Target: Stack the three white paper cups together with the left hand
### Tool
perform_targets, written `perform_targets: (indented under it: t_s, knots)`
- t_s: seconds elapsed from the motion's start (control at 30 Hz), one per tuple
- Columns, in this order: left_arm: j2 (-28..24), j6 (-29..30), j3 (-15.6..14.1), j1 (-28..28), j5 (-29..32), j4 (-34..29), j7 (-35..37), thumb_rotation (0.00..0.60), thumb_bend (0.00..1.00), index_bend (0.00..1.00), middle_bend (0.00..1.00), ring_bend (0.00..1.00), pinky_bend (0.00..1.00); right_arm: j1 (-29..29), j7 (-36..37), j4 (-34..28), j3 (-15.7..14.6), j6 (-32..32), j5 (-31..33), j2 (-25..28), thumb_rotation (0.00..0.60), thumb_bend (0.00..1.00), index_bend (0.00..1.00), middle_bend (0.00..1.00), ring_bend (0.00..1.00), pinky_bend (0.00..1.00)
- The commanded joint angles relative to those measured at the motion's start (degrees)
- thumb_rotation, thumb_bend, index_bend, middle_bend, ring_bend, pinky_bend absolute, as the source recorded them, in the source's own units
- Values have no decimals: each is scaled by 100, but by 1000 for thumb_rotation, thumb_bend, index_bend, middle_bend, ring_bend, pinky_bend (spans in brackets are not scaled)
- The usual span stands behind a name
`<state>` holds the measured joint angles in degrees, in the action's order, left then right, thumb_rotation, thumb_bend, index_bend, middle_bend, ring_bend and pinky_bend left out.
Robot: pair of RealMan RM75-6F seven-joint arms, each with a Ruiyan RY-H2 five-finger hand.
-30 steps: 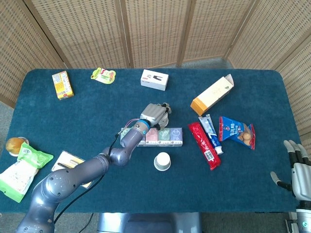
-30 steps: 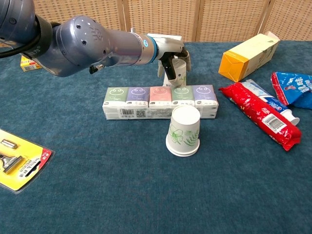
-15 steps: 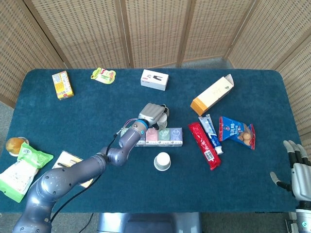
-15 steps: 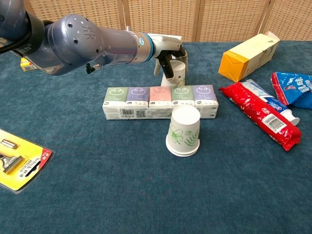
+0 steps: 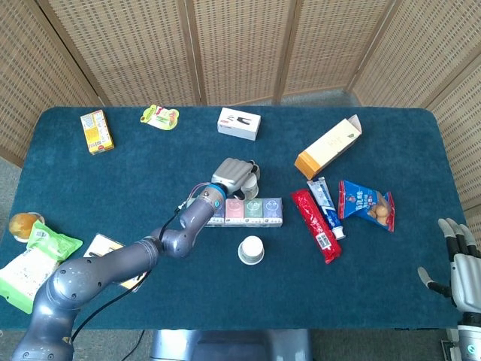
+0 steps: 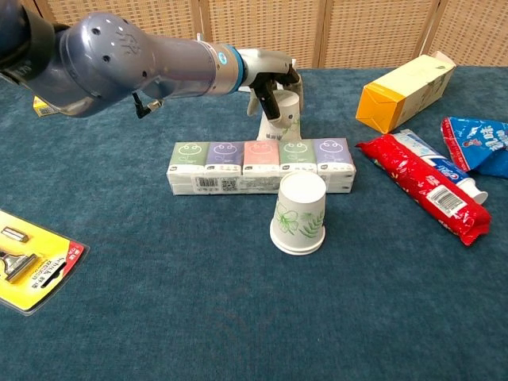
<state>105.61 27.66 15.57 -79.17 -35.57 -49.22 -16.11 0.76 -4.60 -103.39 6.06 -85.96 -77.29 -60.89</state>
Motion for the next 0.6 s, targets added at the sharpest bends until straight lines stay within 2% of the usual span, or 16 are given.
perform_targets:
  t_s: [0.03, 0.3, 0.6]
  knots:
    - [-314, 187, 26, 149, -102, -441, 59, 600, 400, 363, 280, 386, 623, 17, -9, 4, 5, 23, -1, -9, 600, 283, 0, 80, 0, 309]
    - [-1323, 701, 163, 665, -432, -1918, 386, 600, 400, 362, 278, 384, 621, 100, -83, -7, 14, 144, 21, -54, 600, 283, 0, 80, 0, 309]
    - [-2149, 996, 187, 1002, -834, -3162, 558, 600, 401, 361, 278, 378, 618, 161, -179, -37, 9, 222, 41, -110, 600, 283, 0, 80, 0, 309]
